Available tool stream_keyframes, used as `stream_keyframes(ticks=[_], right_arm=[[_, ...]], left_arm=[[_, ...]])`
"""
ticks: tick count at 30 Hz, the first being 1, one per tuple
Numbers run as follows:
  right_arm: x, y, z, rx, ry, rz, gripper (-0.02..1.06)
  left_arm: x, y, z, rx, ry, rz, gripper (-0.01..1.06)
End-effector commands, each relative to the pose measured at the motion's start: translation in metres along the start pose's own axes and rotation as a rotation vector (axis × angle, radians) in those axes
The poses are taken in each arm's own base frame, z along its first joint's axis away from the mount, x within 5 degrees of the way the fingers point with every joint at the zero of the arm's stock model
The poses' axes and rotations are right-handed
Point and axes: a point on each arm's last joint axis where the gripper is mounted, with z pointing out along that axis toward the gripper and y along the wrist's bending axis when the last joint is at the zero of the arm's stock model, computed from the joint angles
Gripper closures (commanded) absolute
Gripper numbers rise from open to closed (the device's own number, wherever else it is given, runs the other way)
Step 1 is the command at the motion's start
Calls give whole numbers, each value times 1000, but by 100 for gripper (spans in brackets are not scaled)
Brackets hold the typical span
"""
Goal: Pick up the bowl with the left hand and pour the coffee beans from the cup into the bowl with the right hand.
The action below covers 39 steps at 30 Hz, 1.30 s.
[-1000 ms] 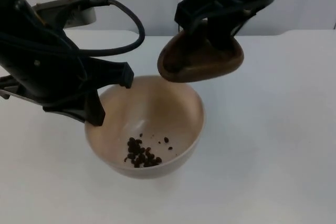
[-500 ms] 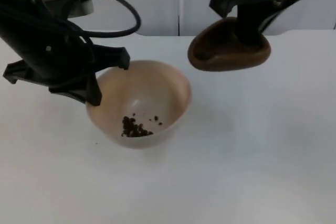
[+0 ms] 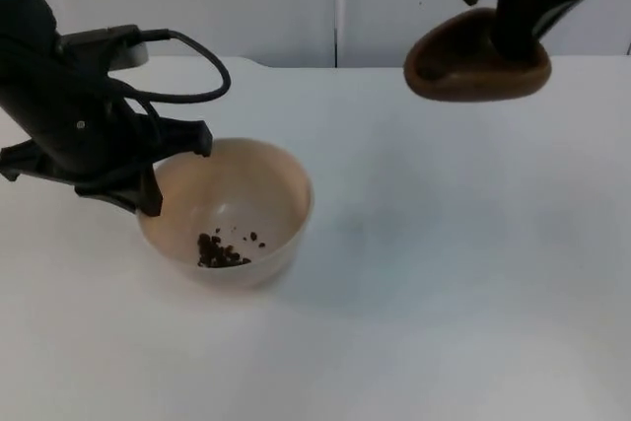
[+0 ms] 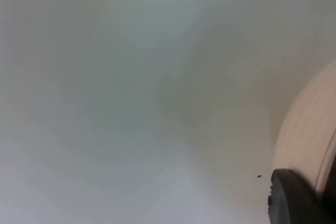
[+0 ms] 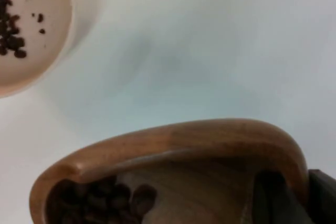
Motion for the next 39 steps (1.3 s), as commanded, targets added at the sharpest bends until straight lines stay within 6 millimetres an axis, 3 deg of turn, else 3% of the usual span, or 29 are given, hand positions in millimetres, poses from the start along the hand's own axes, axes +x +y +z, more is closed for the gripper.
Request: stream_keyframes(ticks=[1,6,16,25,39], right_arm=[[5,-7,5,7,1,4,104],[20,-12,27,10,28,18,104],[51,-10,66,45,22,120,104],[66,-16,80,132,10,216,104],[101,-7,108,98,18,286,104]], left_arm=[[-5,0,4,4,-11,2,105],[-5,1,16,1,13,-5,105],[-6,1,17,-1,-4,-6,105],[-7,0,17,12,-9,-34,105],[-7,0,17,18,-13,-50,105]])
